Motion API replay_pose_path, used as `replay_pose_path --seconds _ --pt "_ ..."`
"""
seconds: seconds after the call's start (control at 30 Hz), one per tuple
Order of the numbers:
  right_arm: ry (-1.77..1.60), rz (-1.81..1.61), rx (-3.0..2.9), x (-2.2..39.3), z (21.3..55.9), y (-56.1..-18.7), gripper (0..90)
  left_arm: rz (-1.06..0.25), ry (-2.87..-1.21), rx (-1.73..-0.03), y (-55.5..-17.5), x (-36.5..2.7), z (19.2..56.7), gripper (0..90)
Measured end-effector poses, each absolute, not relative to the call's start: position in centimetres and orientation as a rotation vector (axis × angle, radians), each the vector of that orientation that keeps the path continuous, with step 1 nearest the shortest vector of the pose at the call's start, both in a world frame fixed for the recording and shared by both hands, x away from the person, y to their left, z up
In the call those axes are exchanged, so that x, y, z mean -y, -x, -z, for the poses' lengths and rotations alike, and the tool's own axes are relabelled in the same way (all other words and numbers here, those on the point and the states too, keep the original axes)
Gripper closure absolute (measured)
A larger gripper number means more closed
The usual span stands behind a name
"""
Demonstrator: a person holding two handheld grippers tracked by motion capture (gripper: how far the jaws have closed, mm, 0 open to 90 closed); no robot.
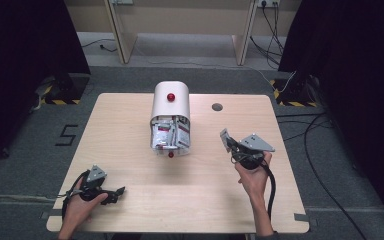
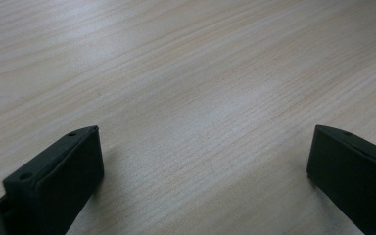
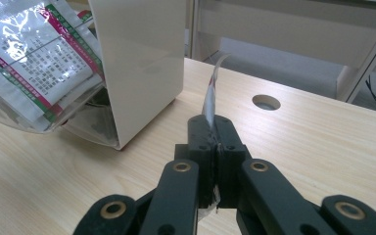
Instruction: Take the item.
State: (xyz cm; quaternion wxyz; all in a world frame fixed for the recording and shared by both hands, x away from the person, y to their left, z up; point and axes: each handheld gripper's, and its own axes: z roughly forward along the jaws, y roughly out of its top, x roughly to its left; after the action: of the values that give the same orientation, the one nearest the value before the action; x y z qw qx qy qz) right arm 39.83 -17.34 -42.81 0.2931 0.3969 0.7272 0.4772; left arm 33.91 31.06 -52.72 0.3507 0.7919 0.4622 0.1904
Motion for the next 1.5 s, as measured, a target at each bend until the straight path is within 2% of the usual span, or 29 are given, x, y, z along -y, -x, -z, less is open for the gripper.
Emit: replay_pose_path --seconds 0.83,1.5 --pt "-1.089 -1.237 -1.966 17.5 44.4 -40.6 88.8 -0.493 -2.05 -1.197 -33.9 -31.1 52.7 0.0" --pt "-1.128 -1.163 -2.041 16.9 47.3 -41.8 88.6 -0.493 -2.051 -1.197 -33.9 -31.1 52.7 0.0"
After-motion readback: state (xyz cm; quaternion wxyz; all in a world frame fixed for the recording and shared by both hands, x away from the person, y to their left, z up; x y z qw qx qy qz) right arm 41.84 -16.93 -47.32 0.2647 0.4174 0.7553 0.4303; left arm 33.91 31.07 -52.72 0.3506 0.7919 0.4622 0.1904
